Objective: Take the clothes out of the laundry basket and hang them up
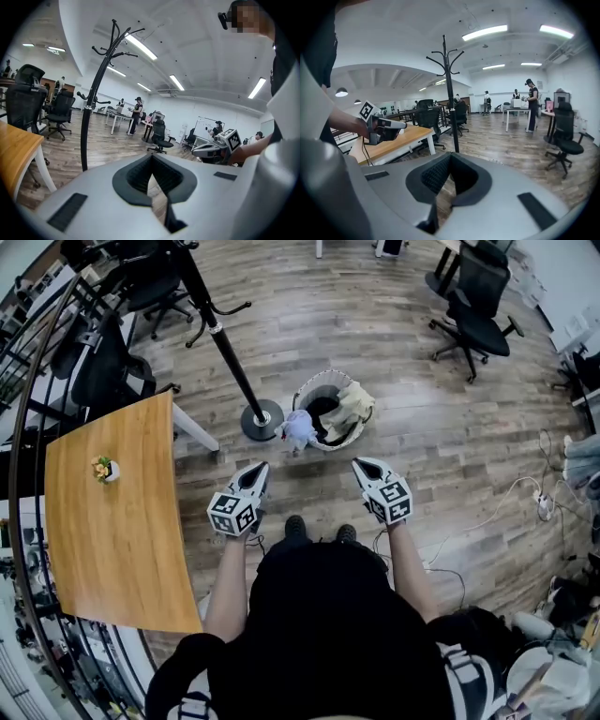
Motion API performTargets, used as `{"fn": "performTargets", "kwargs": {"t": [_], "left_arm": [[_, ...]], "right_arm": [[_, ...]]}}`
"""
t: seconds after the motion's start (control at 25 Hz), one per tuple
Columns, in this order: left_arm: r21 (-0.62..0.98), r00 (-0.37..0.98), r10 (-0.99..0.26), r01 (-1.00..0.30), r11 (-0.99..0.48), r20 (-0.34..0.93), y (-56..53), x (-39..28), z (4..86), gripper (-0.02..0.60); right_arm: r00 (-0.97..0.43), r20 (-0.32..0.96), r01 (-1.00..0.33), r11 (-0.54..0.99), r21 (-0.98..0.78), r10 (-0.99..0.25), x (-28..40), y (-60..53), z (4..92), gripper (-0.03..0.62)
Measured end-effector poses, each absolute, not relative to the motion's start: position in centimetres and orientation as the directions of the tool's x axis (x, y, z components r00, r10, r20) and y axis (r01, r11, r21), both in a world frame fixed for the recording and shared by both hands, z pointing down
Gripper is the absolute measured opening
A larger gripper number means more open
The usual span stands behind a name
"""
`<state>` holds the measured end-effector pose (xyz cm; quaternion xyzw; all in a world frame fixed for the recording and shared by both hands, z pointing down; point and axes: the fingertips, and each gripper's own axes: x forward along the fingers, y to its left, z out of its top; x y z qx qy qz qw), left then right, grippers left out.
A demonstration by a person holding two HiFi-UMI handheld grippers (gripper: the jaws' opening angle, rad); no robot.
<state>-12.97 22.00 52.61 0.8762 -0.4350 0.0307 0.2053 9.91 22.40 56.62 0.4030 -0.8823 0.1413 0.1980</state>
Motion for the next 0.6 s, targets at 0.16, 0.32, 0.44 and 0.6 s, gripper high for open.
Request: {"fn": "performTargets", "kwargs": {"t": [0.16, 0.32, 0.44, 0.6], "left_arm": [[0.349, 0.661, -0.723, -0.738, -0.578, 0.201, 20.8, -14.3, 52.3, 0.019], [0.356, 0.690, -0.700, -0.710, -0.607, 0.184, 19.9, -15.4, 52.1, 0.020], [0.352, 0.705, -0.682, -0.699, -0.623, 0.194, 19.5, -16.3, 52.4, 0.020], [0.354, 0.708, -0.678, -0.697, -0.624, 0.197, 19.3, -17.6, 52.8, 0.020]], "right_arm": [[-0.579, 0.465, -0.784, 0.614, -0.092, -0.670, 8.1, 21.9, 56.9, 0.006], [-0.553, 0.472, -0.803, 0.590, -0.083, -0.686, 6.6, 21.5, 56.9, 0.007], [-0.536, 0.469, -0.815, 0.575, -0.073, -0.701, 5.6, 20.8, 56.6, 0.007], [-0.529, 0.483, -0.817, 0.572, -0.070, -0.697, 4.8, 20.6, 57.3, 0.007]]}}
